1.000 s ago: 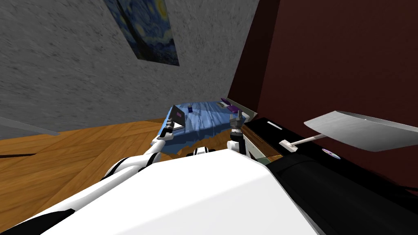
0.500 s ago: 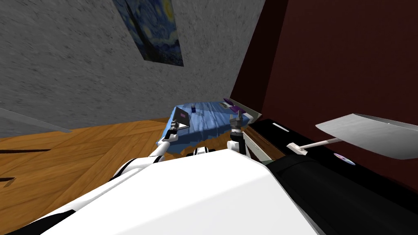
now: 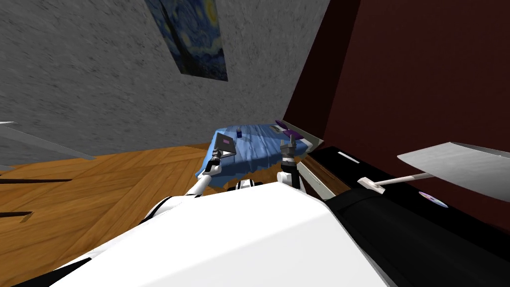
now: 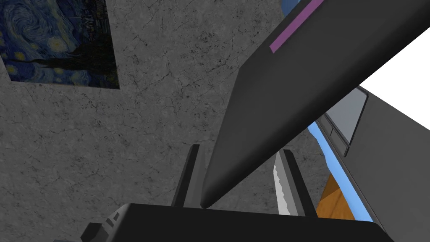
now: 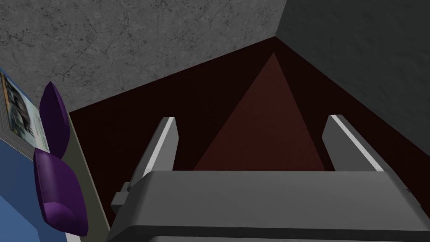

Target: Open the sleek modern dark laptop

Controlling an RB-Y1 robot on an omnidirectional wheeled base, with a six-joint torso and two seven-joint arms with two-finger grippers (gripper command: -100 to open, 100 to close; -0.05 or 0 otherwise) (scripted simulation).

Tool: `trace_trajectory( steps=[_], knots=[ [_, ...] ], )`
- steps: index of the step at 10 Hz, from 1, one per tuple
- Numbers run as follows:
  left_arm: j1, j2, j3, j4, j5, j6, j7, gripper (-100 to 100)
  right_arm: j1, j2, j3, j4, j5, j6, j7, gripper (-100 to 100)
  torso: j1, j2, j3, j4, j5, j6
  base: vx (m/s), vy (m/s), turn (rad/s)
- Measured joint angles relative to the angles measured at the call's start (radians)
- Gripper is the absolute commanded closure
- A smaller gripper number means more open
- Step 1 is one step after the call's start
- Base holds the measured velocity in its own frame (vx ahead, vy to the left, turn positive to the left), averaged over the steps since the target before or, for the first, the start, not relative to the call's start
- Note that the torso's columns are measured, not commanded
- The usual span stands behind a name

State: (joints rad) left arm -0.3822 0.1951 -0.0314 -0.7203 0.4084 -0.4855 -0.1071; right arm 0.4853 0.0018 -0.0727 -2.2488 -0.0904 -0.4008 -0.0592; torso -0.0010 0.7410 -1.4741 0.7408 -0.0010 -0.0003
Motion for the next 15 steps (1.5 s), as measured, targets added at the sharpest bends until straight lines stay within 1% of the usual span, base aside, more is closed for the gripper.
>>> trace_trajectory(
  steps=[1, 2, 3, 4, 5, 8, 9, 10, 12, 13, 15],
  knots=[
    [-0.002, -0.016, -0.017, 0.003, 0.029, -0.008, -0.01, 100, 0.0, 0.0, 0.0, 0.0, 0.0, 0.0, 0.0, 0, 0.001, -0.001, 0.0, 0.0, 0.0, 0.0, 0.031, 0.094, 0.014],
    [0.009, -0.026, -0.025, -0.011, 0.05, -0.011, -0.019, 100, 0.0, 0.0, 0.0, 0.0, 0.0, 0.0, 0.0, 0, 0.0, -0.001, 0.0, 0.0, 0.0, 0.0, 0.042, 0.093, 0.059],
    [0.026, -0.04, -0.041, -0.036, 0.08, -0.012, -0.03, -100, 0.0, 0.0, 0.0, 0.0, 0.0, 0.0, 0.0, 0, 0.0, -0.001, -0.001, 0.0, 0.0, 0.0, -0.012, 0.03, 0.062],
    [0.016, -0.036, -0.04, -0.044, 0.086, 0.003, -0.032, -100, 0.0, 0.0, 0.0, 0.0, 0.0, 0.0, 0.0, 0, -0.003, 0.001, 0.0, -0.001, 0.0, 0.0, -0.059, -0.034, 0.035],
    [-0.008, -0.031, -0.035, -0.032, 0.085, 0.017, -0.03, -100, 0.0, 0.0, 0.0, 0.0, 0.0, 0.0, 0.0, 0, -0.005, 0.001, 0.001, -0.001, -0.001, 0.001, -0.07, -0.047, 0.021],
    [-0.032, -0.02, -0.02, -0.059, 0.09, 0.079, -0.039, -100, 0.0, 0.0, 0.0, 0.0, 0.0, 0.0, 0.0, 0, 0.001, -0.001, -0.001, 0.0, 0.0, 0.0, -0.052, -0.028, 0.028],
    [-0.048, -0.014, -0.02, -0.053, 0.092, 0.091, -0.035, -100, 0.0, 0.0, 0.0, 0.0, 0.0, 0.0, 0.0, 0, 0.001, -0.001, -0.001, 0.0, 0.0, 0.0, -0.042, -0.021, 0.026],
    [-0.047, -0.008, -0.01, -0.084, 0.095, 0.12, -0.04, -100, 0.0, 0.0, 0.0, 0.0, 0.0, 0.0, 0.0, 0, 0.001, 0.0, 0.0, 0.0, 0.0, 0.0, -0.024, -0.009, 0.017],
    [-0.086, -0.004, -0.01, -0.051, 0.097, 0.129, -0.035, -100, 0.0, 0.0, 0.0, 0.0, 0.0, 0.0, 0.0, 0, 0.0, 0.0, 0.0, 0.0, 0.0, 0.0, -0.025, -0.01, 0.026],
    [-0.088, -0.003, -0.01, -0.05, 0.097, 0.131, -0.035, 0, 0.0, 0.0, 0.0, 0.0, 0.0, 0.0, 0.0, 0, 0.0, -0.001, -0.001, -0.001, 0.0, 0.0, 0.0, 0.0, 0.0],
    [-0.088, -0.003, -0.01, -0.05, 0.097, 0.13, -0.035, 0, 0.0, 0.0, 0.0, 0.0, 0.0, 0.0, 0.0, 0, 0.001, -0.004, -0.002, -0.003, 0.001, 0.0, 0.0, 0.0, 0.0]
  ],
)
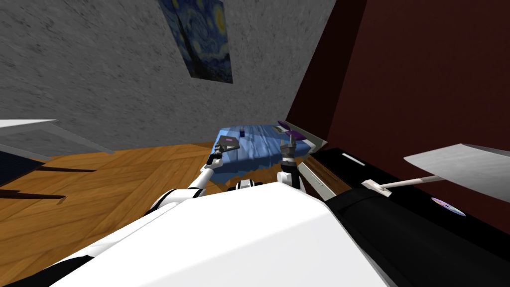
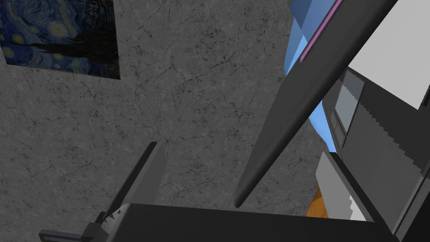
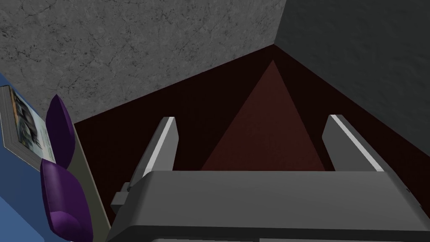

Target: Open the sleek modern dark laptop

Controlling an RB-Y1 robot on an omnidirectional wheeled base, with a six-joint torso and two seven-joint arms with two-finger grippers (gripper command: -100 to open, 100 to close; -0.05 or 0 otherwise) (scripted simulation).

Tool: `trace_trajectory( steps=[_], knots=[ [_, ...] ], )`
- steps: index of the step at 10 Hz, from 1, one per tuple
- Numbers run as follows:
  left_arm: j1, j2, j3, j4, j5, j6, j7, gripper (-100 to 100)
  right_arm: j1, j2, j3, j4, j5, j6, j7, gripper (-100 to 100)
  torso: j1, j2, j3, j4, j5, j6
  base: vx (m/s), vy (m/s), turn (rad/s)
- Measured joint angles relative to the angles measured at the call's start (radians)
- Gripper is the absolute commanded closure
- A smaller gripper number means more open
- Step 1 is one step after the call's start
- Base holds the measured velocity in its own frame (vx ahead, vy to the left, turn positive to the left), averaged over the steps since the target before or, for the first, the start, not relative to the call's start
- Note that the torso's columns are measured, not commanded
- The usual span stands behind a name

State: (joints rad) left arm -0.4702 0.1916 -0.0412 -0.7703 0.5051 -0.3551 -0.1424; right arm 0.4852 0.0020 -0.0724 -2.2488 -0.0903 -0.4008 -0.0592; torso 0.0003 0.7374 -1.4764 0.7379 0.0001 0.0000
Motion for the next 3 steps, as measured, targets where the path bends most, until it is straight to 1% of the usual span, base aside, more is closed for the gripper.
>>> trace_trajectory(
  steps=[3],
  knots=[
    [0.0, 0.0, 0.0, 0.0, 0.0, 0.0, 0.0, 0, 0.0, 0.0, 0.0, 0.0, 0.0, 0.0, 0.0, 0, 0.0, 0.0, 0.0, 0.0, 0.0, 0.0, 0.0, 0.0, 0.0]
  ],
)
